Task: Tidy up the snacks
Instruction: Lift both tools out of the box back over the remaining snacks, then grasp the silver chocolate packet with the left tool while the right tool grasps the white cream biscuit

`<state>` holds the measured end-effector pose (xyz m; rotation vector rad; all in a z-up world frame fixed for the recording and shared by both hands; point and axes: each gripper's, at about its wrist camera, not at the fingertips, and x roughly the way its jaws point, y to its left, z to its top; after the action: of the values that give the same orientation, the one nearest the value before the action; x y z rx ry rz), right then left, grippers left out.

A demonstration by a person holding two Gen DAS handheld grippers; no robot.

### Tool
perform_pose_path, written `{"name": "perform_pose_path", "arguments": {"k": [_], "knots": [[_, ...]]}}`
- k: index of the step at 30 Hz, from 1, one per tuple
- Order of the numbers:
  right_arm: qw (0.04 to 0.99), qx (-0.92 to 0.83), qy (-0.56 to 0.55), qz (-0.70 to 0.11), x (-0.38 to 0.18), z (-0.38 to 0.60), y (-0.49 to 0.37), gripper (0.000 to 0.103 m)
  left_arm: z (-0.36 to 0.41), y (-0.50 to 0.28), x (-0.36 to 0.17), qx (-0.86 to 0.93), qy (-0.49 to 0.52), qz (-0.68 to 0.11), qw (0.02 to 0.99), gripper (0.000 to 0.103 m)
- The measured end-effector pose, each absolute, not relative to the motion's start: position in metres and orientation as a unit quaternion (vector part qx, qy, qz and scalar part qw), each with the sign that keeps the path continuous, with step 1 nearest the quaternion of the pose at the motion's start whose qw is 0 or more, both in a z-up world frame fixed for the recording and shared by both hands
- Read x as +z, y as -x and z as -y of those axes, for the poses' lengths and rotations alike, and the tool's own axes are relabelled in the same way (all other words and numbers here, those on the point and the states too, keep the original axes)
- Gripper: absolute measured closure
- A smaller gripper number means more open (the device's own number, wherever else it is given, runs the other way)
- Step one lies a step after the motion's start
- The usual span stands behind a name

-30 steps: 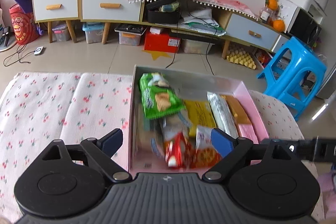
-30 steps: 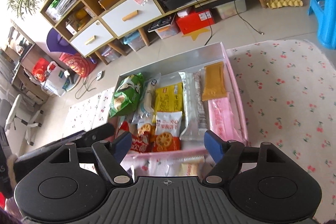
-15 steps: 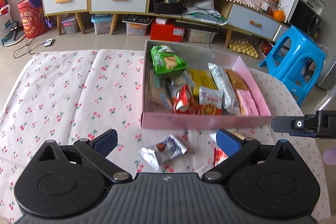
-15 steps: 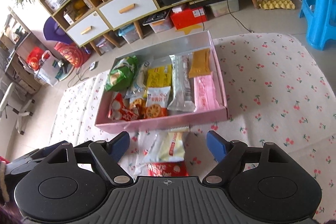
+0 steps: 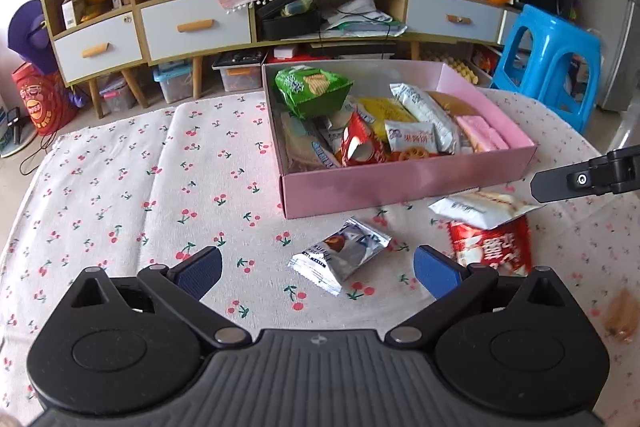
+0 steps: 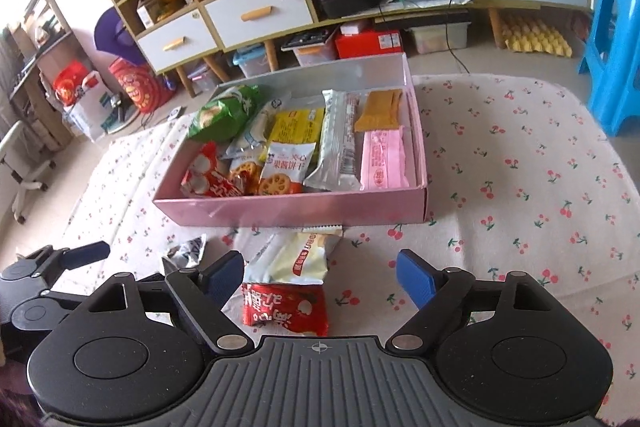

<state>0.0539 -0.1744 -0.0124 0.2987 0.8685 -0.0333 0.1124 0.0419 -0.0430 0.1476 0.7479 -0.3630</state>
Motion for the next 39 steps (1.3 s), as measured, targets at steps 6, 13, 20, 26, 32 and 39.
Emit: {"name": "perform_pose_path", "arguments": {"k": [6, 13, 20, 26, 32, 39], "knots": [[0.894, -0.005, -0.154, -0.422, -0.029, 0.169, -0.067, 0.014, -0.041, -0.115, -0.058, -0.197, -0.084, -0.351, 0.912, 0.005], [0.881, -0.001, -0.189, -0.433, -0.048, 0.169, -0.082, 0.014, -0.036, -0.119, -0.064, -0.212, -0.089, -0.347, 0.909, 0.021], [0.880, -0.005, -0.181, -0.439, -0.053, 0.170, -0.084, 0.039, -0.034, -0.116, -0.065, -0.224, -0.100, -0.361, 0.900, 0.054], [0.876, -0.007, -0.186, -0.445, -0.050, 0.180, -0.076, 0.052, -0.035, -0.113, -0.060, -0.217, -0.082, -0.379, 0.896, 0.068], [0.875, -0.023, -0.191, -0.444, -0.049, 0.205, -0.059, 0.052, -0.040, -0.099, -0.056, -0.217, -0.061, -0.404, 0.887, 0.068], [0.887, -0.019, -0.140, -0.440, -0.053, 0.221, -0.036, 0.050, -0.046, -0.075, -0.059, -0.228, -0.026, -0.406, 0.884, 0.062]]}}
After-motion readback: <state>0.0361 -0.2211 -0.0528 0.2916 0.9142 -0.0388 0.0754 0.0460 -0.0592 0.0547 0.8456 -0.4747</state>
